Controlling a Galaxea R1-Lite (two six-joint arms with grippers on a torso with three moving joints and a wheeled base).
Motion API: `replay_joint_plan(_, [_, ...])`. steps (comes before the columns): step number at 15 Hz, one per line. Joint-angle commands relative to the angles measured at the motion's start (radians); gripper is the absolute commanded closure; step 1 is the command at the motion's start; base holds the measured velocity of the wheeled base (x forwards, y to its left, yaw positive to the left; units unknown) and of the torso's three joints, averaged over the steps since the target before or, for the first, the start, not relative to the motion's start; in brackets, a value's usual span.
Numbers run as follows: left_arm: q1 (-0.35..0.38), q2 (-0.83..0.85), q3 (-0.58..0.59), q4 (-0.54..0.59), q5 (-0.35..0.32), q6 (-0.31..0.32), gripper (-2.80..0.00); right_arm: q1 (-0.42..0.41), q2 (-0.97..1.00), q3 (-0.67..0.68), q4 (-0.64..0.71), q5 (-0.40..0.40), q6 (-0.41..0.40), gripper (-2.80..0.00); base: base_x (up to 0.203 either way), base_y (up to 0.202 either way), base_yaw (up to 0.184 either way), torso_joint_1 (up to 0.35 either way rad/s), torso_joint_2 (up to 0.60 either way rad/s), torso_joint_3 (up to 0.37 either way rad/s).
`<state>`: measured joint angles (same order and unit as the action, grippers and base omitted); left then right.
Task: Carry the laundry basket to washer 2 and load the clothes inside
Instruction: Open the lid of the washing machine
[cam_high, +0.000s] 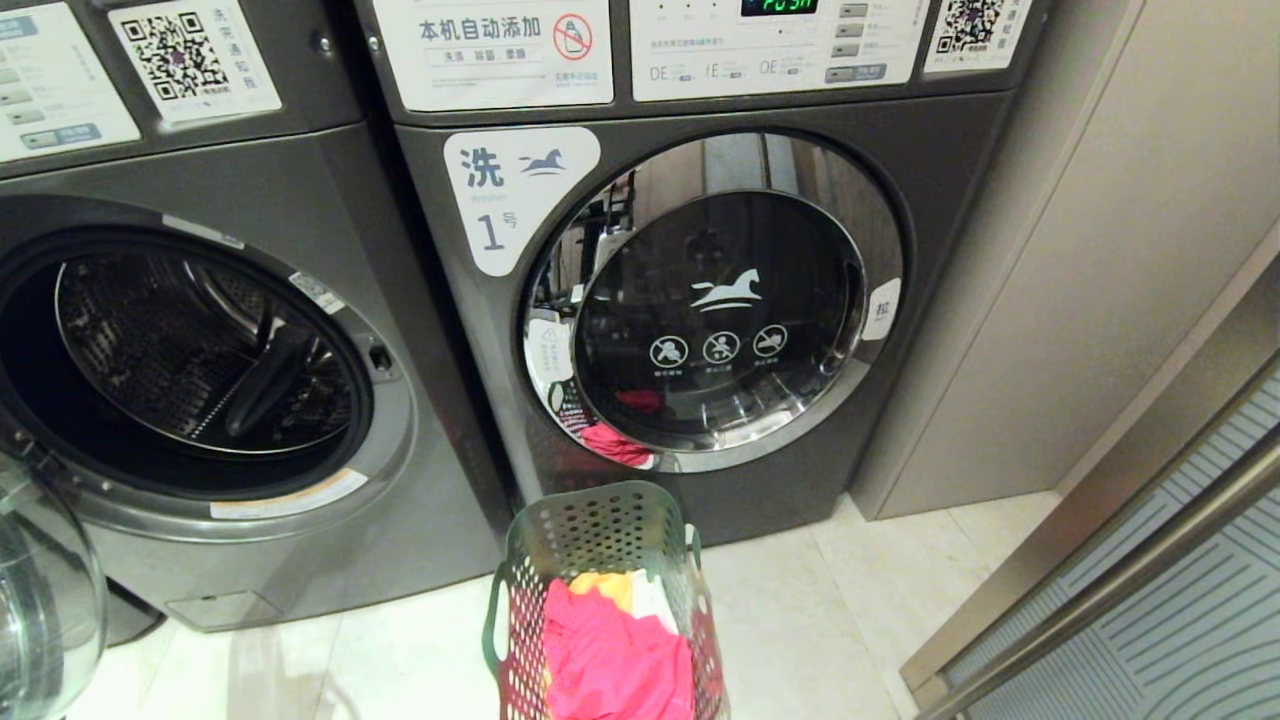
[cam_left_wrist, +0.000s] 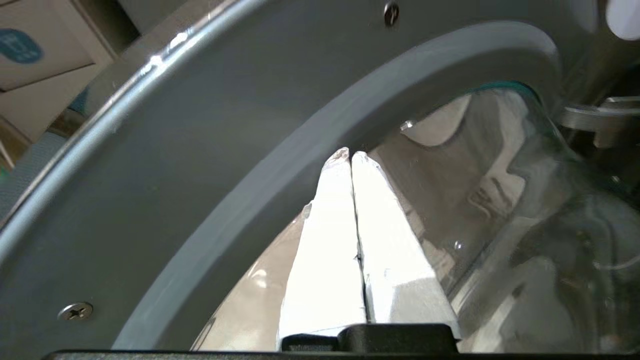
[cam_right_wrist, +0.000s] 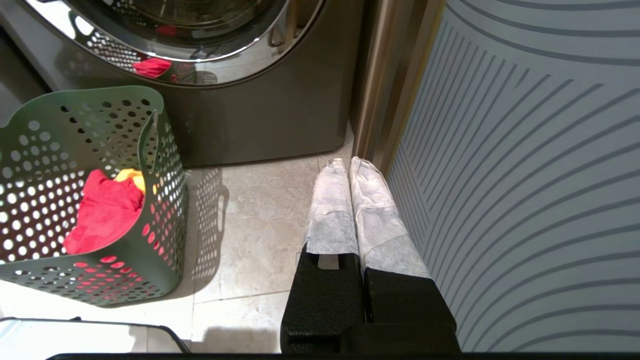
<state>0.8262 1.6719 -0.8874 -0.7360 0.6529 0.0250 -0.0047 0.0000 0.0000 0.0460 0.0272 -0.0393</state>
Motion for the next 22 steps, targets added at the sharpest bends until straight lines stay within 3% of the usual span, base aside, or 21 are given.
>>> replay_joint_plan(1, [0.033, 0.035, -0.029, -0.005, 0.009, 0.003, 0.00, 0.000, 0.000, 0.006, 0.000, 0.000, -0.001, 0.00, 0.000, 0.000, 0.000, 0.000, 0.00, 0.000])
replay_joint_plan(6, [0.228, 0.250, -0.262, -0.007, 0.013, 0.009, 0.00, 0.000, 0.002, 0.006, 0.000, 0.000, -0.001, 0.00, 0.000, 0.000, 0.000, 0.000, 0.00, 0.000])
replay_joint_plan(7, [0.251, 0.268, -0.294, -0.002, -0.021, 0.008, 0.00, 0.000, 0.002, 0.006, 0.000, 0.000, -0.001, 0.00, 0.000, 0.000, 0.000, 0.000, 0.00, 0.000])
replay_joint_plan(9, [0.218, 0.212, -0.267, 0.000, -0.091, 0.007, 0.00, 0.000, 0.002, 0.006, 0.000, 0.000, -0.001, 0.00, 0.000, 0.000, 0.000, 0.000, 0.00, 0.000])
replay_joint_plan(10, [0.162, 0.138, -0.220, -0.002, -0.122, 0.005, 0.00, 0.000, 0.000, 0.006, 0.000, 0.000, -0.001, 0.00, 0.000, 0.000, 0.000, 0.000, 0.00, 0.000])
replay_joint_plan(12, [-0.051, -0.034, -0.082, -0.007, -0.159, 0.000, 0.00, 0.000, 0.002, 0.006, 0.000, 0.000, -0.001, 0.00, 0.000, 0.000, 0.000, 0.000, 0.00, 0.000])
replay_joint_plan(15, [-0.477, -0.305, 0.198, 0.000, -0.178, -0.014, 0.00, 0.000, 0.002, 0.006, 0.000, 0.000, -0.001, 0.00, 0.000, 0.000, 0.000, 0.000, 0.00, 0.000])
replay_joint_plan(17, [-0.788, -0.530, 0.437, 0.033, -0.184, -0.020, 0.00, 0.000, 0.000, 0.006, 0.000, 0.000, -0.001, 0.00, 0.000, 0.000, 0.000, 0.000, 0.00, 0.000])
replay_joint_plan(18, [-0.905, -0.631, 0.566, 0.055, -0.187, -0.026, 0.00, 0.000, 0.002, 0.006, 0.000, 0.000, -0.001, 0.00, 0.000, 0.000, 0.000, 0.000, 0.00, 0.000])
replay_joint_plan(20, [-1.030, -0.787, 0.780, 0.099, -0.195, -0.038, 0.00, 0.000, 0.002, 0.006, 0.000, 0.000, -0.001, 0.00, 0.000, 0.000, 0.000, 0.000, 0.00, 0.000])
replay_joint_plan(22, [-1.077, -0.874, 0.888, 0.145, -0.202, -0.055, 0.00, 0.000, 0.001, 0.006, 0.000, 0.000, -0.001, 0.00, 0.000, 0.000, 0.000, 0.000, 0.00, 0.000])
